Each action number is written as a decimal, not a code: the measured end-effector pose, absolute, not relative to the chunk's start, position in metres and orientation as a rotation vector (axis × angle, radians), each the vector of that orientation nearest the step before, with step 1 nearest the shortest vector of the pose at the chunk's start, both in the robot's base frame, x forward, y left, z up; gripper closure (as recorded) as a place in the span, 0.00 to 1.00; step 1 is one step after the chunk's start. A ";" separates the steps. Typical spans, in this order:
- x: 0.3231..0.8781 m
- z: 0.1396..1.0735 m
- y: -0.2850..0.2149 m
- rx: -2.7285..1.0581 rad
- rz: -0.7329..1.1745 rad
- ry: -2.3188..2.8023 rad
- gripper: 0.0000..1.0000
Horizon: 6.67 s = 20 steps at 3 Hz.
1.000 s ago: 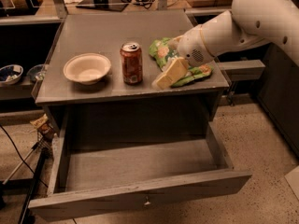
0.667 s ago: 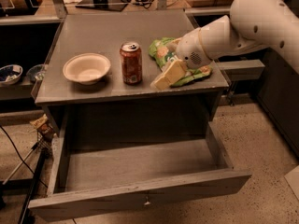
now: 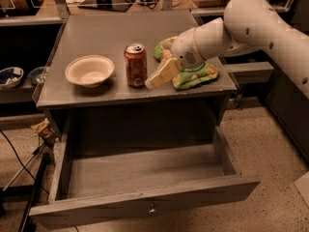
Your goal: Place coke can into top drawer
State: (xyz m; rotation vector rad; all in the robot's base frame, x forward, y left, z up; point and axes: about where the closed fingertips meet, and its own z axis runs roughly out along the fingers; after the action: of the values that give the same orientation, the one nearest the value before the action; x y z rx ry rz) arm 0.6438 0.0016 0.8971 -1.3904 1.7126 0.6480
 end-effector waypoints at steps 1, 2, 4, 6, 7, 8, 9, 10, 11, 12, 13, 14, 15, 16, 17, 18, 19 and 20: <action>0.644 0.897 0.002 -1.390 0.648 1.713 0.00; 0.649 0.891 0.010 -1.387 0.674 1.703 0.00; 0.669 0.894 0.040 -1.403 0.723 1.643 0.00; 0.679 0.884 0.060 -1.356 0.790 1.599 0.00; 0.679 0.883 0.060 -1.356 0.792 1.599 0.00; 0.676 0.881 0.058 -1.345 0.804 1.596 0.00; 0.672 0.876 0.061 -1.327 0.825 1.590 0.04; 0.672 0.876 0.061 -1.327 0.826 1.590 0.08; 0.672 0.876 0.061 -1.327 0.826 1.590 0.35; 0.672 0.876 0.061 -1.327 0.826 1.590 0.58; 0.672 0.876 0.061 -1.327 0.826 1.590 0.81; 0.672 0.876 0.061 -1.327 0.826 1.590 1.00; 0.672 0.878 0.062 -1.326 0.822 1.588 1.00; 0.671 0.892 0.064 -1.319 0.781 1.562 1.00; 0.665 0.910 0.063 -1.301 0.746 1.527 1.00; 0.628 0.926 0.056 -1.259 0.738 1.531 1.00; 0.628 0.926 0.056 -1.259 0.738 1.531 1.00; 0.616 0.928 0.050 -1.234 0.712 1.540 1.00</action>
Offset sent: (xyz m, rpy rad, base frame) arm 0.0135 0.0136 -0.0104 0.0405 0.0130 0.0133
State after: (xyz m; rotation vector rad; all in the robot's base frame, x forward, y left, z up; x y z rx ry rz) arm 0.6162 0.0499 0.9281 -1.2341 1.5395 0.7119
